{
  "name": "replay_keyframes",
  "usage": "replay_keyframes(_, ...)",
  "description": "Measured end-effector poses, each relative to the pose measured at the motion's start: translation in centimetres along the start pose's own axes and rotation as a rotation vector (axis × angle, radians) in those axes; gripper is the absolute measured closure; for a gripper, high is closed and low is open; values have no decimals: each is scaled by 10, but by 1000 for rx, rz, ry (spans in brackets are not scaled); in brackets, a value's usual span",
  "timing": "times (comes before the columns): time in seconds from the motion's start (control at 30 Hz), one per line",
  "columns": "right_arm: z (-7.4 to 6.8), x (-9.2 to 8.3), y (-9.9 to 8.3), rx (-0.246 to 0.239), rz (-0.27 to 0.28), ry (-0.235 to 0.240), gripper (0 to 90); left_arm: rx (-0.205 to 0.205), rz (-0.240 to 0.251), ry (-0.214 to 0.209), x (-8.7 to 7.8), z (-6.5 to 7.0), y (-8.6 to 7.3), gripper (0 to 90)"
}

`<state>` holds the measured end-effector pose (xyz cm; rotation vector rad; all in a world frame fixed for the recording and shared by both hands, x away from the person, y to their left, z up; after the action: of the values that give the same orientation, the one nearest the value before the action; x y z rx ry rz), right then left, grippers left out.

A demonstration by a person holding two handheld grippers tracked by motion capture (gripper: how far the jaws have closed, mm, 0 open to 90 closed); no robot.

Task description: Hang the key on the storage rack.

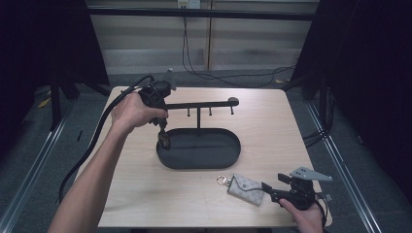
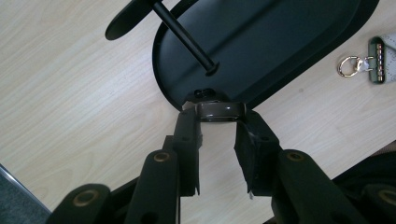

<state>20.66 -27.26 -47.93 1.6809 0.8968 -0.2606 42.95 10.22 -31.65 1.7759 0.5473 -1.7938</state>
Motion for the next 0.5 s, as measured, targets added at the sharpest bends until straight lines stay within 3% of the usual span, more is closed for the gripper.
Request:
replay_keyframes(0.07, 0, 0, 0, -7, -4, 6, 237, -11, 7, -16, 1, -1, 2, 706)
replay_keyframes(0.27, -3, 1, -1, -25, -14, 8, 237, -14, -9, -7, 7, -1, 9, 706)
replay_keyframes(0.5, -3, 2, 0, -29, -17, 22, 237, -57, 1, 3, 10, -3, 15, 706)
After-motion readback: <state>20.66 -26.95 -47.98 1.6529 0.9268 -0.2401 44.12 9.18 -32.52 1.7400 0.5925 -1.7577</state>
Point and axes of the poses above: each handheld gripper's, and its own axes: x roughly forward along the jaws, y roughly out of its top, z roughly to its right, the point moved 2 cm from there along x, roughly forward along the jaws, and after that the axes turned 10 degrees about x, right-handed, at the moved point
